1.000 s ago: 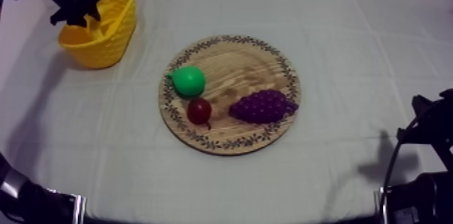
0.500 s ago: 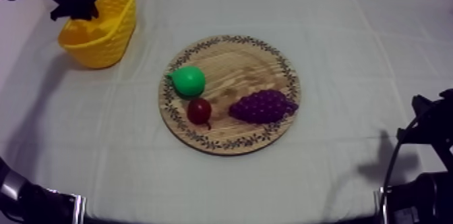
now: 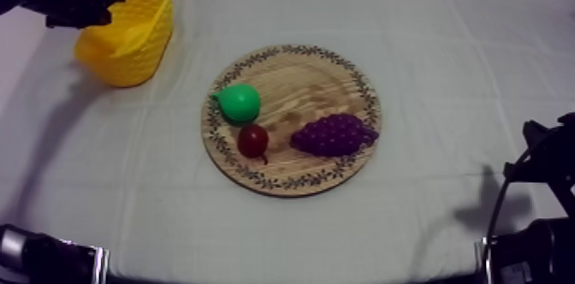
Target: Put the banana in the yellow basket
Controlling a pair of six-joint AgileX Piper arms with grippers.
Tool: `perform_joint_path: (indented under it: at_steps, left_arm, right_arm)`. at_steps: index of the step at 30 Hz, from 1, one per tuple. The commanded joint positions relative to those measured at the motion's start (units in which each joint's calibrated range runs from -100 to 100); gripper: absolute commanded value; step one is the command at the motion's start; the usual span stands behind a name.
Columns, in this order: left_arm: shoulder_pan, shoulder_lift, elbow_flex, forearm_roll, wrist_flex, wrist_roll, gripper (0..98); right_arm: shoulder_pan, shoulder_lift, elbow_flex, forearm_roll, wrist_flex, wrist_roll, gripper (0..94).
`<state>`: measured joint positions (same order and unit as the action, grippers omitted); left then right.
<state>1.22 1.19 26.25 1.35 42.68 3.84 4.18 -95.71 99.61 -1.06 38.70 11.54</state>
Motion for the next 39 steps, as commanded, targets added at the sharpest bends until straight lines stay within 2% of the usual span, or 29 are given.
perform_joint_path:
  at_steps: [1, 6, 11, 16, 20, 26, 33, 35, 39]
  left_arm:
    - [0.1, -11.4, 11.9, 0.31, -3.6, -0.8, 0.0]
    - [0.3, -25.9, 29.1, 4.37, -15.0, -6.6, 0.0]
    - [0.0, -41.2, 45.8, 5.2, -22.6, -7.7, 0.0]
    - [-0.9, -57.0, 59.4, 5.39, -24.5, -7.6, 0.0]
    - [-0.8, -70.3, 68.6, 5.33, -23.3, -7.2, 0.0]
    - [-1.4, -84.8, 72.4, 4.32, -14.0, -7.3, 0.0]
    - [-0.5, -94.2, 71.4, -1.15, -4.2, -2.5, 0.0]
    - [-0.4, -95.8, 71.2, -2.13, -3.1, -2.2, 0.0]
    - [-0.4, -98.9, 70.8, -2.87, -1.5, -3.7, 0.0]
  right_arm:
    - [0.0, 0.0, 0.1, 0.0, 0.0, 0.0, 0.4]
    - [0.0, 0.0, 0.1, 0.0, 0.0, 0.0, 0.4]
    - [0.0, 0.0, 0.1, 0.0, 0.0, 0.0, 0.4]
    - [0.0, 0.0, 0.1, 0.0, 0.0, 0.0, 0.4]
    - [0.0, 0.0, 0.1, 0.0, 0.0, 0.0, 0.4]
    - [0.0, 0.0, 0.1, 0.0, 0.0, 0.0, 0.4]
    - [0.0, 0.0, 0.1, 0.0, 0.0, 0.0, 0.4]
    - [0.0, 0.0, 0.1, 0.0, 0.0, 0.0, 0.4]
    - [0.0, 0.0, 0.1, 0.0, 0.0, 0.0, 0.4]
